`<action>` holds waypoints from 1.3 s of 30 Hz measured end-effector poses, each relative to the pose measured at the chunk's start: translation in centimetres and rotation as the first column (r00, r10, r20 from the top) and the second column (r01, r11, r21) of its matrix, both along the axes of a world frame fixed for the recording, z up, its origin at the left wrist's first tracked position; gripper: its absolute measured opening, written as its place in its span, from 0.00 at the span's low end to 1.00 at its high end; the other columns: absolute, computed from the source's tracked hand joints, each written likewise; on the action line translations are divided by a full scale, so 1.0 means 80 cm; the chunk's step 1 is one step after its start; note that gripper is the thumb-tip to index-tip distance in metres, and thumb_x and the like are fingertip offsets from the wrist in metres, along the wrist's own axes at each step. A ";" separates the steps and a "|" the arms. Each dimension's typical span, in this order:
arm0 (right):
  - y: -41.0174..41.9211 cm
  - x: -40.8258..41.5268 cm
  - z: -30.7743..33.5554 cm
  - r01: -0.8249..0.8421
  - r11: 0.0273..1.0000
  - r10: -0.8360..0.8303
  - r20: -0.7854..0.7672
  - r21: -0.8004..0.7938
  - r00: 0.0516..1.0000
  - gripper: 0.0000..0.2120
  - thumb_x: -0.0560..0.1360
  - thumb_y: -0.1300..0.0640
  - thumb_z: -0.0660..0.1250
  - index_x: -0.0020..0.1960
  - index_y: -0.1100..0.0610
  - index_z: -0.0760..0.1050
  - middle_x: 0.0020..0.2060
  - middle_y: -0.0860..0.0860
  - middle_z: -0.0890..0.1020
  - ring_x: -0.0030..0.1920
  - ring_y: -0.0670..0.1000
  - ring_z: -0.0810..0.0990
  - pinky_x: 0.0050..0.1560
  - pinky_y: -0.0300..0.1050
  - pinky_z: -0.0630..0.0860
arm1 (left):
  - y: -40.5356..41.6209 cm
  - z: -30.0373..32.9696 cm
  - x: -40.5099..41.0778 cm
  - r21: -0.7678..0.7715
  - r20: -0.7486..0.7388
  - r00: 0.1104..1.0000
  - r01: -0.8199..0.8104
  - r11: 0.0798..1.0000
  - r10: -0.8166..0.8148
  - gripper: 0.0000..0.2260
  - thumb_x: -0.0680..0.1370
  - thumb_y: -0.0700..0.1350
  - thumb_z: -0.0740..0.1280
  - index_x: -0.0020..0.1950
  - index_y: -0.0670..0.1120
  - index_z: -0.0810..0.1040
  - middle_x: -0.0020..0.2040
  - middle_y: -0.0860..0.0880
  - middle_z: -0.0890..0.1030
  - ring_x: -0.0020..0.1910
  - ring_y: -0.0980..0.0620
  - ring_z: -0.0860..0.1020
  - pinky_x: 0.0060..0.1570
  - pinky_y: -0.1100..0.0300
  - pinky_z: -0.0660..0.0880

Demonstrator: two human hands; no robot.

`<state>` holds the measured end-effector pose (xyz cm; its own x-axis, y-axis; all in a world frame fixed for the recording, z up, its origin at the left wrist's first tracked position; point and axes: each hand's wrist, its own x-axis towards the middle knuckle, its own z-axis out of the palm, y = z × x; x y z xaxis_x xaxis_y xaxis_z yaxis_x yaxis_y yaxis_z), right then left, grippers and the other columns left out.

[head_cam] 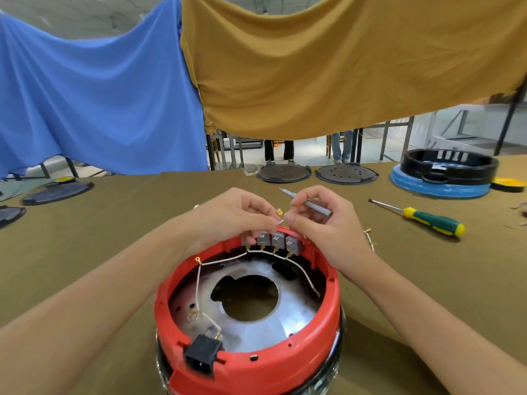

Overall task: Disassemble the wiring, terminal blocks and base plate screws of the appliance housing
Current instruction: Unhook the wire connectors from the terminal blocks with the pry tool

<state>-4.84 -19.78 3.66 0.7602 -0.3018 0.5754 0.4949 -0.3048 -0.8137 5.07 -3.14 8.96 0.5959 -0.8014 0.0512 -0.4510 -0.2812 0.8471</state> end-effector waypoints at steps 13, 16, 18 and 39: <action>-0.064 0.008 0.002 0.493 0.844 -0.447 -0.231 0.211 0.864 0.10 0.73 0.64 0.74 0.48 0.51 0.77 0.40 0.49 0.81 0.38 0.48 0.78 0.40 0.44 0.77 | 0.062 -0.048 0.067 0.084 0.126 0.990 -0.072 0.994 0.061 0.08 0.79 0.54 0.67 0.53 0.55 0.84 0.51 0.53 0.86 0.51 0.54 0.83 0.57 0.57 0.76; -0.094 0.007 -0.005 0.582 0.805 -0.523 -0.323 0.117 0.788 0.11 0.72 0.64 0.73 0.48 0.51 0.76 0.46 0.50 0.81 0.46 0.51 0.80 0.47 0.48 0.79 | 0.064 -0.057 0.070 0.018 0.045 0.996 -0.079 0.997 0.078 0.11 0.76 0.56 0.70 0.54 0.54 0.84 0.52 0.52 0.85 0.53 0.52 0.83 0.59 0.54 0.75; -0.106 0.009 -0.015 0.606 0.795 -0.545 -0.395 0.038 0.739 0.11 0.71 0.65 0.74 0.47 0.52 0.77 0.47 0.51 0.81 0.47 0.52 0.80 0.49 0.52 0.79 | 0.064 -0.060 0.072 0.011 -0.008 0.998 -0.065 0.998 0.065 0.12 0.75 0.54 0.70 0.56 0.53 0.84 0.53 0.50 0.85 0.53 0.50 0.83 0.58 0.55 0.76; -0.078 0.018 -0.036 0.398 0.779 -0.555 -0.236 -0.485 0.798 0.11 0.75 0.63 0.71 0.52 0.51 0.73 0.44 0.46 0.82 0.46 0.46 0.81 0.47 0.44 0.79 | 0.065 -0.069 0.069 -0.182 -0.140 0.968 -0.234 0.955 0.211 0.06 0.72 0.42 0.75 0.48 0.49 0.86 0.47 0.45 0.86 0.42 0.50 0.85 0.48 0.59 0.78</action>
